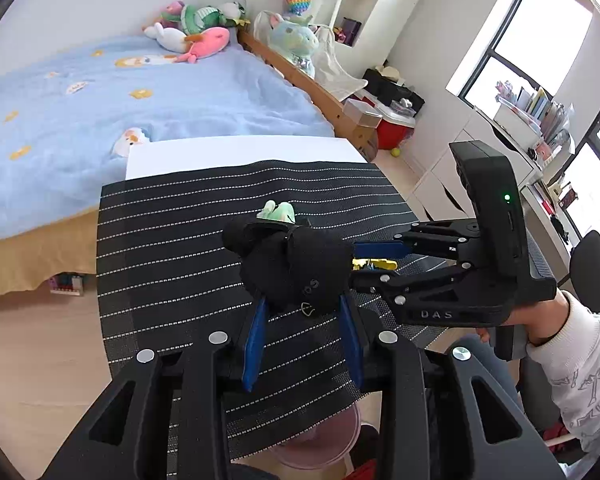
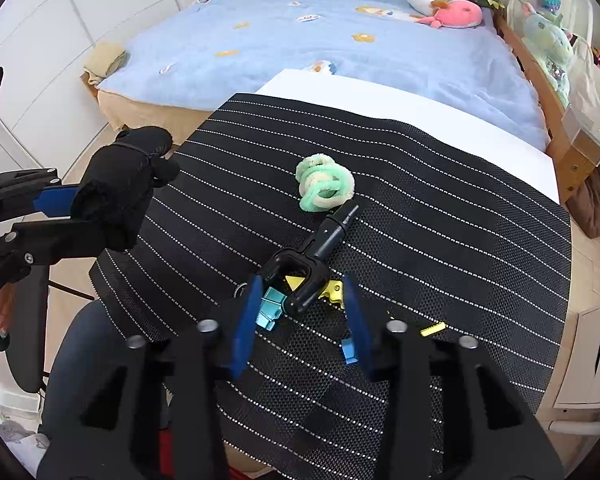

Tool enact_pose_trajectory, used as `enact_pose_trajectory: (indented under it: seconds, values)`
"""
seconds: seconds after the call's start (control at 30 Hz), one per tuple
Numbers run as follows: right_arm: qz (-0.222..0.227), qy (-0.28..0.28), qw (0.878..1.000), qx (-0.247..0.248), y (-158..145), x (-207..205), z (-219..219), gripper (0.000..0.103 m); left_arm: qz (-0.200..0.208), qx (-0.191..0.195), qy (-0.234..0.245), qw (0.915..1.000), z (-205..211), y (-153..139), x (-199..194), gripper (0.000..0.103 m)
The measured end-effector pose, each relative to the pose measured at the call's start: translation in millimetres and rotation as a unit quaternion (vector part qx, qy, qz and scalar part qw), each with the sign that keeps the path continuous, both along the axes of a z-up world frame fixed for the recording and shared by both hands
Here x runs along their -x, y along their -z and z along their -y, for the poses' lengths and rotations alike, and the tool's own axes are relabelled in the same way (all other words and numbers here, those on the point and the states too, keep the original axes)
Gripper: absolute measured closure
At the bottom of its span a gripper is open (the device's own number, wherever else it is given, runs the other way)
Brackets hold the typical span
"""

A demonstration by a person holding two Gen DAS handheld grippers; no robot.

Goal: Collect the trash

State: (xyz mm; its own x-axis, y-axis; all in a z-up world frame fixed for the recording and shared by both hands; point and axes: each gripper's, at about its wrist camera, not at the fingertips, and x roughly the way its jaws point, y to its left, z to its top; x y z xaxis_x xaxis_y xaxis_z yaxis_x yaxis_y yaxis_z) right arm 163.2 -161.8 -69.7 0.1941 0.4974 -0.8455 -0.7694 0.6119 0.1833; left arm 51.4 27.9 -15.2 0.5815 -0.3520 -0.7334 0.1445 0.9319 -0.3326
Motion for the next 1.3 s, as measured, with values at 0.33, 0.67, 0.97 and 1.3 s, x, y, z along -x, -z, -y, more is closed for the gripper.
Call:
enact_pose_trajectory:
  seconds: [0.33,0.67,0.97,1.3]
  values:
    - [-0.002,0.002,1.000,0.009,6,-1,-4,0.078,-0.003,0.005,-0.004,1.0000,-4,5,2,0.070]
    - [-0.002,0.008,1.000,0.001,4,-3,1,0.090,-0.003,0.007,-0.001,1.0000,-2,7,1,0.070]
    - [-0.001,0.017,1.000,-0.018,-5,-3,9,0.091,-0.001,0.006,0.002,1.0000,1,5,3,0.070]
    - [0.005,0.019,0.999,-0.046,-24,1,15,0.091,0.003,0.006,0.005,1.0000,5,0,5,0.070]
